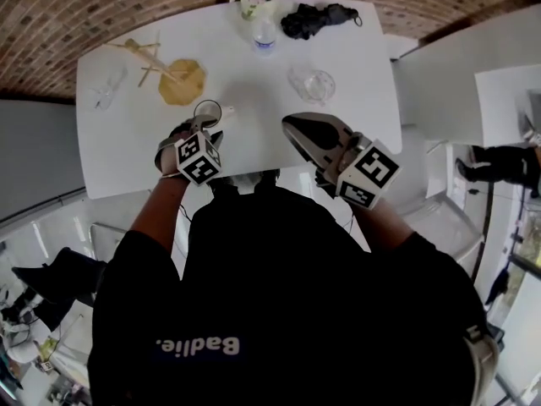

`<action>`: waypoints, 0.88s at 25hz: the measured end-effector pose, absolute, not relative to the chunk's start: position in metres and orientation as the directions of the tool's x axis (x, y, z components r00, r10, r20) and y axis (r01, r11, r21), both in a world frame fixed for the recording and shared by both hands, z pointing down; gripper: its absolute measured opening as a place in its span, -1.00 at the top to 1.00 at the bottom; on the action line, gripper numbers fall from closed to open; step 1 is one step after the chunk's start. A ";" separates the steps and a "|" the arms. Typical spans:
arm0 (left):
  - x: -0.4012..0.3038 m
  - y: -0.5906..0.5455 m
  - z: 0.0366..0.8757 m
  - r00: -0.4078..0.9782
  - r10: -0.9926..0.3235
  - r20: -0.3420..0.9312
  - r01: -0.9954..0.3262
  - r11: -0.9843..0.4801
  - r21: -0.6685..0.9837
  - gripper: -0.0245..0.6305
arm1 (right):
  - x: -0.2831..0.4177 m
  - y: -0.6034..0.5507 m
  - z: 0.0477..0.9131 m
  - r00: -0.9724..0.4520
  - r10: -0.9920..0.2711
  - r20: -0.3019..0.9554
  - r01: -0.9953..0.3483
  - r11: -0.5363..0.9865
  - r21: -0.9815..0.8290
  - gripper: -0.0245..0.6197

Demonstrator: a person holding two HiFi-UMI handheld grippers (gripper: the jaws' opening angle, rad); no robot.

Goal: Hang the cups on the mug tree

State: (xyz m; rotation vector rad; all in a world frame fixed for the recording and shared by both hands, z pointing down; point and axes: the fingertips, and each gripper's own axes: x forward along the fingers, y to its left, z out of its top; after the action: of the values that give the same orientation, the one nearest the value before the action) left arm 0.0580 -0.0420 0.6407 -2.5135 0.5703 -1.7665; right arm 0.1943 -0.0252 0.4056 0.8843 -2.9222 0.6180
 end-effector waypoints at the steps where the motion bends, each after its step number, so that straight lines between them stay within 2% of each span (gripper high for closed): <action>1: 0.057 -0.043 0.648 0.264 -0.290 0.920 -0.258 -0.940 -0.222 0.55 | 0.195 -0.025 0.406 -0.835 -0.532 0.139 -0.543 0.756 -0.366 0.84; 8: 0.052 -0.046 0.682 0.167 -0.192 0.967 -0.166 -0.972 -0.165 0.55 | 0.200 -0.021 0.416 -0.804 -0.563 0.192 -0.592 0.720 -0.363 0.84; 12: 0.047 -0.047 0.693 0.101 -0.182 0.978 -0.086 -0.981 -0.174 0.56 | 0.197 -0.020 0.415 -0.774 -0.595 0.215 -0.629 0.688 -0.363 0.84; 14: 0.045 -0.048 0.696 0.079 -0.183 0.980 -0.043 -0.983 -0.180 0.64 | 0.193 -0.019 0.414 -0.762 -0.610 0.217 -0.643 0.674 -0.363 0.84; 19: 0.046 -0.046 0.698 0.097 -0.148 0.984 0.036 -0.988 -0.152 0.71 | 0.182 -0.018 0.413 -0.726 -0.647 0.235 -0.684 0.639 -0.352 0.84; 22: 0.042 -0.047 0.695 0.132 -0.126 0.983 0.037 -0.991 -0.132 0.72 | 0.177 -0.017 0.408 -0.698 -0.676 0.234 -0.711 0.621 -0.330 0.84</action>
State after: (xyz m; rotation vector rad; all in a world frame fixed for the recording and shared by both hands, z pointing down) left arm 0.0421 -0.0467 0.6948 -2.2667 0.0905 -1.9901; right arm 0.1771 -0.0173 0.4081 1.1798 -2.7491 0.6179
